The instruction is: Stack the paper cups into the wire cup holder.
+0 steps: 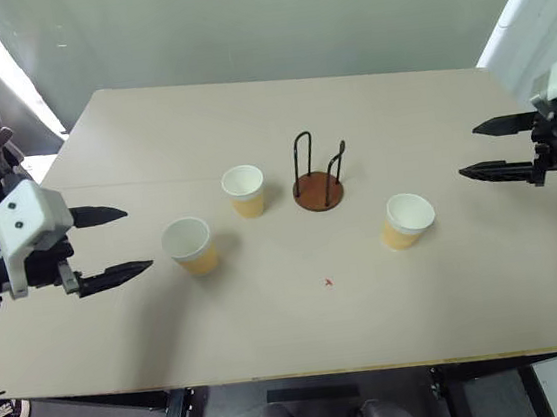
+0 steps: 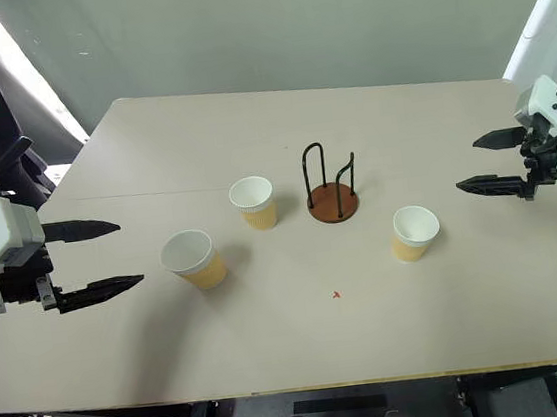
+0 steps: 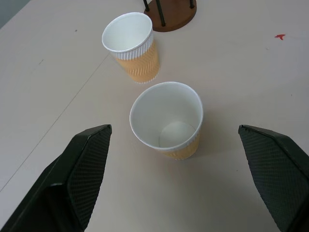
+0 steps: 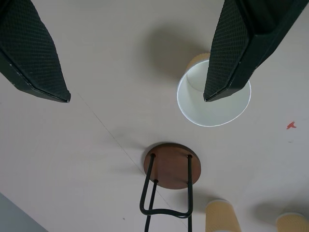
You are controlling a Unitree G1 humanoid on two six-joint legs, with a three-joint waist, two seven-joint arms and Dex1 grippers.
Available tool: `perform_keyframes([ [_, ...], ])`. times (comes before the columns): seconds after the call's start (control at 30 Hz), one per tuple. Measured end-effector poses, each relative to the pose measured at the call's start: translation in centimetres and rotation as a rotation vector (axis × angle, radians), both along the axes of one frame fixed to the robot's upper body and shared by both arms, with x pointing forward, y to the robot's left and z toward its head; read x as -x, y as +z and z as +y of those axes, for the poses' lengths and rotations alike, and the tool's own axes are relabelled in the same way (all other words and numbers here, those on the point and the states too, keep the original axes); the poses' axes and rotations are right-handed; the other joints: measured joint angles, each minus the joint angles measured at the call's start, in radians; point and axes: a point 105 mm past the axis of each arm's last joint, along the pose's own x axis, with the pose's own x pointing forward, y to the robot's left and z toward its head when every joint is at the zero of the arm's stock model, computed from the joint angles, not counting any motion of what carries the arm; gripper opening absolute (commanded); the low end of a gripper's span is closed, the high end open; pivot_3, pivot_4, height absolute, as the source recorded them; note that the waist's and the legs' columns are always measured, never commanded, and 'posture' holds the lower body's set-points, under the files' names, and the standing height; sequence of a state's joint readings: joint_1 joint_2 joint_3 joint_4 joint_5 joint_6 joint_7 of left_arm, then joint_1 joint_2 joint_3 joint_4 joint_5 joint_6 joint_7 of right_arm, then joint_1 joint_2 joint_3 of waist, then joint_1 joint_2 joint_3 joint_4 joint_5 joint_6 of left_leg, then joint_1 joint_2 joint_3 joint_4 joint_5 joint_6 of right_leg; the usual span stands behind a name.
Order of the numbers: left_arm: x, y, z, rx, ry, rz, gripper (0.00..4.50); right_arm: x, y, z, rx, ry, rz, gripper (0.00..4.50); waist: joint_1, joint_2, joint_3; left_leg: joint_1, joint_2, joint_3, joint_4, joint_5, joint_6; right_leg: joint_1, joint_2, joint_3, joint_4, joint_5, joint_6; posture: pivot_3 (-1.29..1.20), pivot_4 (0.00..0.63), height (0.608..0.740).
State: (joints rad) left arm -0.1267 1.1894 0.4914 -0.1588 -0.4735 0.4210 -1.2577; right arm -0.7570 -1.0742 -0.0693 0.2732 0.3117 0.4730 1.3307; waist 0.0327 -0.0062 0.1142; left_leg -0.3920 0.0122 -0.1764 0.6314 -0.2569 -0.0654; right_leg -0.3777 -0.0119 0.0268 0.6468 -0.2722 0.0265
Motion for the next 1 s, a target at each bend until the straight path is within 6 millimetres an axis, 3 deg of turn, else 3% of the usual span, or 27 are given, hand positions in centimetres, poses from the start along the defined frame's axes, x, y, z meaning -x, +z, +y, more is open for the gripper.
perform_keyframes([
  [0.67,-0.6,0.1,-0.4,0.015,-0.006,-0.018,4.48,0.0,0.7,0.6,-0.018,0.007,-0.01,4.5,0.0,0.0,0.0,0.0,0.0,0.0,0.0,0.0,0.0,-0.001,0.001,0.0,0.0,0.0,0.0,0.0,0.15,0.74],
  [0.83,-1.3,0.5,-1.2,0.027,-0.035,-0.037,4.48,0.0,1.7,3.2,-0.061,0.081,-0.052,4.5,0.0,0.0,0.0,0.0,0.001,0.0,0.0,0.0,-0.001,-0.001,0.001,0.001,0.0,0.0,0.0,0.0,0.15,0.74],
  [1.0,-2.3,1.1,-2.3,0.041,-0.047,-0.069,4.48,-0.8,0.9,7.2,-0.175,0.104,-0.004,4.5,-0.002,0.0,0.0,0.001,0.001,0.0,0.0,0.001,-0.002,-0.002,0.002,0.001,0.0,0.0,0.0,0.0,0.15,0.74],
])
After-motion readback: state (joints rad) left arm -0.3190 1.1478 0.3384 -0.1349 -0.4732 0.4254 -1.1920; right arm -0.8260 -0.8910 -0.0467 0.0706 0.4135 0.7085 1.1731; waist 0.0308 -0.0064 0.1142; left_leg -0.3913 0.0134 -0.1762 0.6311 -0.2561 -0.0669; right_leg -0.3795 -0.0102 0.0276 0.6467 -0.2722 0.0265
